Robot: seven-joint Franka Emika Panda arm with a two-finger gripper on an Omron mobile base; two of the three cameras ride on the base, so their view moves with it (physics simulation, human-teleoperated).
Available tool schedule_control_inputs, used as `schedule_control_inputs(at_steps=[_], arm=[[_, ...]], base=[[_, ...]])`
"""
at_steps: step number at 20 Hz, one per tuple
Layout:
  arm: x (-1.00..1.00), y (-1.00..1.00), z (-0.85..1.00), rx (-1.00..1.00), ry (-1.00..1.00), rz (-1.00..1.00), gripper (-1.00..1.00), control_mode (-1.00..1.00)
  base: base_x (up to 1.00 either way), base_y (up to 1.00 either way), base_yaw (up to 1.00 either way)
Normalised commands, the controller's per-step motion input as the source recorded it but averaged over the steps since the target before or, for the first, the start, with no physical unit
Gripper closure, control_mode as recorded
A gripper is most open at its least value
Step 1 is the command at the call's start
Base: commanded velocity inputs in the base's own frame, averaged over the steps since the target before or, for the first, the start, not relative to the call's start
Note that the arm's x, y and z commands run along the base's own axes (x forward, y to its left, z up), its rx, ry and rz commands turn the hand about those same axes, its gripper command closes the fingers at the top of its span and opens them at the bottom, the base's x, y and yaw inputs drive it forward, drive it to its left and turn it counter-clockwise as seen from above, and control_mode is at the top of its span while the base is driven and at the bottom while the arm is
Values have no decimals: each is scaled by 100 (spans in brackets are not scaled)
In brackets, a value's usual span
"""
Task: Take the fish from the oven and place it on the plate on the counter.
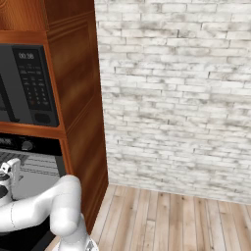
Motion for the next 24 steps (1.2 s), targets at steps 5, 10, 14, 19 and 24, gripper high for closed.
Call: schedule_control_inputs(at_steps=[5, 10, 14, 19, 24], arm=[[0, 0, -100, 0, -18, 0, -100, -100], [0, 3, -100, 0, -40, 0, -100, -100], [-3, 1, -100, 1, -47, 0, -100, -100], [-9, 4, -100, 2, -42, 0, -100, -100], [-8, 1, -100, 3, -38, -1, -100, -100]], base=[[0, 0, 0], [0, 0, 0], [0, 0, 0], [0, 0, 0], [0, 0, 0]])
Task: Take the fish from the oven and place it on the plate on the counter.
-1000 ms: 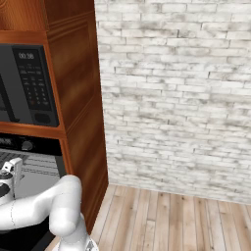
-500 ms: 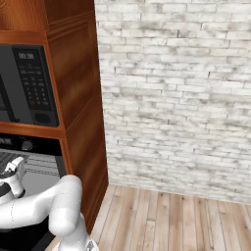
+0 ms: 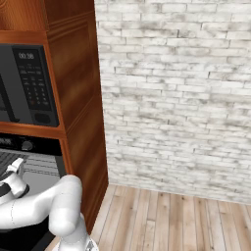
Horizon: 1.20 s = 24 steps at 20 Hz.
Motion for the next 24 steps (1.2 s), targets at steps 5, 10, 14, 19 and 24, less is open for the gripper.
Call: schedule_control_inputs(at_steps=[5, 10, 14, 19, 24], arm=[[0, 7, -100, 8, -57, 0, -100, -100], [0, 9, -98, 13, -54, 0, -100, -100], [0, 8, -66, 14, -29, 0, -100, -100], [36, 0, -55, 13, -1, 0, -100, -100], [41, 0, -85, 10, -16, 0, -100, -100]], base=[[0, 0, 0], [0, 0, 0], [0, 0, 0], [0, 0, 0], [0, 0, 0]])
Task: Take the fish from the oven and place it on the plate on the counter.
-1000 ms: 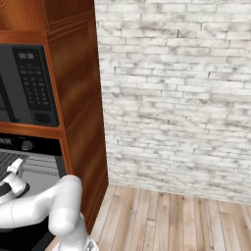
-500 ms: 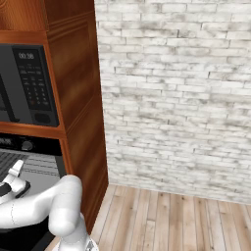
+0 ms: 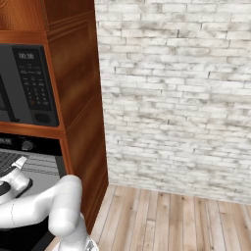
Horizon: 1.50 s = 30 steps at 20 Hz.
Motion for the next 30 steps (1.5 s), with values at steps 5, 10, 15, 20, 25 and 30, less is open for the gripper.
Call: schedule_control_inputs(at_steps=[5, 10, 15, 20, 25, 30], arm=[[-1, 8, -77, 16, -27, 0, 100, -100], [-2, 0, -71, 14, -15, 0, 100, -100], [0, 0, -83, 7, -9, 0, 100, -100], [0, 0, -65, 1, 2, 0, 100, -100], [-12, 0, -79, 0, 11, 0, 100, -100], [-40, 0, -74, 0, 0, 0, 100, -100]], base=[[0, 0, 0], [0, 0, 0], [0, 0, 0], [0, 0, 0], [0, 0, 0], [0, 0, 0]])
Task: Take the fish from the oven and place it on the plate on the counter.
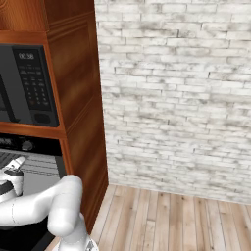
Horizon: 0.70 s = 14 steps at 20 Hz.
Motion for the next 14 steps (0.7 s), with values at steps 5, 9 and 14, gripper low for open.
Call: schedule_control_inputs(at_steps=[5, 9, 14], arm=[[-36, 0, -62, 0, 0, 0, 100, -100], [-36, 0, -59, 0, 0, 0, 100, -100], [-54, 0, -83, 0, 0, 0, 100, -100]], base=[[0, 0, 0], [0, 0, 0], [0, 0, 0]])
